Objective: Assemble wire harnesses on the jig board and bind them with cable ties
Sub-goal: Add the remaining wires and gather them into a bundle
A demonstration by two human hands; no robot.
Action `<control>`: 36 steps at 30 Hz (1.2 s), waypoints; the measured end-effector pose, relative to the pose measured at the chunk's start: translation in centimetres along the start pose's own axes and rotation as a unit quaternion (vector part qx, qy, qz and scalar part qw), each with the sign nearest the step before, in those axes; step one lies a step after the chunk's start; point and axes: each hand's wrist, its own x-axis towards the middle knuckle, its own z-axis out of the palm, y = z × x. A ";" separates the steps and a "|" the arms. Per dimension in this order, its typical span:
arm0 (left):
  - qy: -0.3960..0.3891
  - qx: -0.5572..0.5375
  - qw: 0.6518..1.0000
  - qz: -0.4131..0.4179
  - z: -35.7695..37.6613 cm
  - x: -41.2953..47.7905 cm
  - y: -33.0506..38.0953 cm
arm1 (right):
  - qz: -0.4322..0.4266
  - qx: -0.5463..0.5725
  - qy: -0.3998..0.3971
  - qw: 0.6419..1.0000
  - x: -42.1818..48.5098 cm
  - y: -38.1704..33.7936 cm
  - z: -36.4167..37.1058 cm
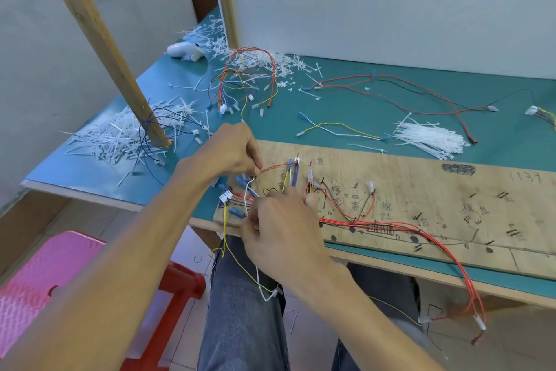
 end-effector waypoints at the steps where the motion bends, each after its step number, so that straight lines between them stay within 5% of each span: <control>1: -0.003 0.002 1.000 0.003 -0.1 0.1 0.0 | 0.018 0.043 -0.006 0.999 0.0 0.0 -0.1; 5: -0.022 0.008 1.000 0.003 -0.3 0.4 -0.1 | 0.111 0.288 -0.036 0.950 0.4 1.6 -1.5; 10: -0.046 -0.007 0.999 -0.016 -0.2 0.8 -0.4 | 0.049 0.036 -0.071 0.996 -1.4 3.6 -2.1; 15: -0.030 -0.010 0.999 -0.024 0.5 1.0 -0.4 | 0.019 -0.030 -0.079 0.996 -2.8 4.1 -1.6; 23: 0.035 0.075 0.996 0.029 0.7 -1.3 0.3 | -0.014 -0.061 -0.026 0.998 -4.1 4.5 -0.8; 26: 0.101 0.181 0.971 0.118 1.6 -4.3 1.5 | -0.007 -0.047 0.004 0.999 -4.8 4.6 -1.7; 29: 0.137 0.131 0.961 0.199 5.2 -9.2 2.1 | 0.017 -0.024 -0.036 0.999 -6.0 5.3 -2.1; 36: 0.236 0.018 0.959 0.157 11.1 -14.2 1.8 | 0.034 0.073 -0.005 0.997 -5.3 6.9 -1.4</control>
